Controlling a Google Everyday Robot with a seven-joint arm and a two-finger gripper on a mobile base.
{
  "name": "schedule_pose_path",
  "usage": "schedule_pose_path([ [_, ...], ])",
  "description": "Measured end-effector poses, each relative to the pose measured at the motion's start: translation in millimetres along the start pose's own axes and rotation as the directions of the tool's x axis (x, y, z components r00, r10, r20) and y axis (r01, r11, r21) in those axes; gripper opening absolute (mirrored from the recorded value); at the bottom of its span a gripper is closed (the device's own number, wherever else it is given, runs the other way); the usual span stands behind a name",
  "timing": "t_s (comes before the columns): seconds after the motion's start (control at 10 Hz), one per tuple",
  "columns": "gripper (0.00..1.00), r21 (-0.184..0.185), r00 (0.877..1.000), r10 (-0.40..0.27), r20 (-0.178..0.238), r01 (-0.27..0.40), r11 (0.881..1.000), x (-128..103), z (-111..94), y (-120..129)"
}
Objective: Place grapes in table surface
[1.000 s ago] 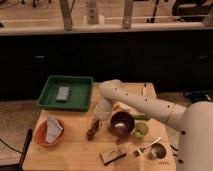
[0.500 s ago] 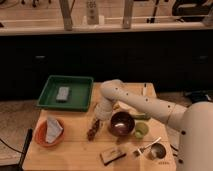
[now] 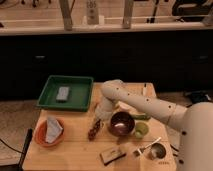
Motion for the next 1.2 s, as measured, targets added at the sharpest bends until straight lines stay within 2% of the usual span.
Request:
schedule_pose_path([
  [0.1, 0.22, 0.0, 1.0, 0.001, 0.001, -0.001, 1.0, 0.1, 0.1, 0.4],
  [0.6, 0.73, 0.002, 1.0, -0.005, 0.003, 0.005, 1.0, 1.1, 0.6, 1.9],
  [0.8, 0.8, 0.006, 1.0, -0.012, 0.003, 0.012, 1.0, 1.9, -0.3, 2.1],
  [1.2, 0.8, 0.008, 1.0, -0.03, 0.01, 0.03, 1.0, 3.9, -3.8, 0.2],
])
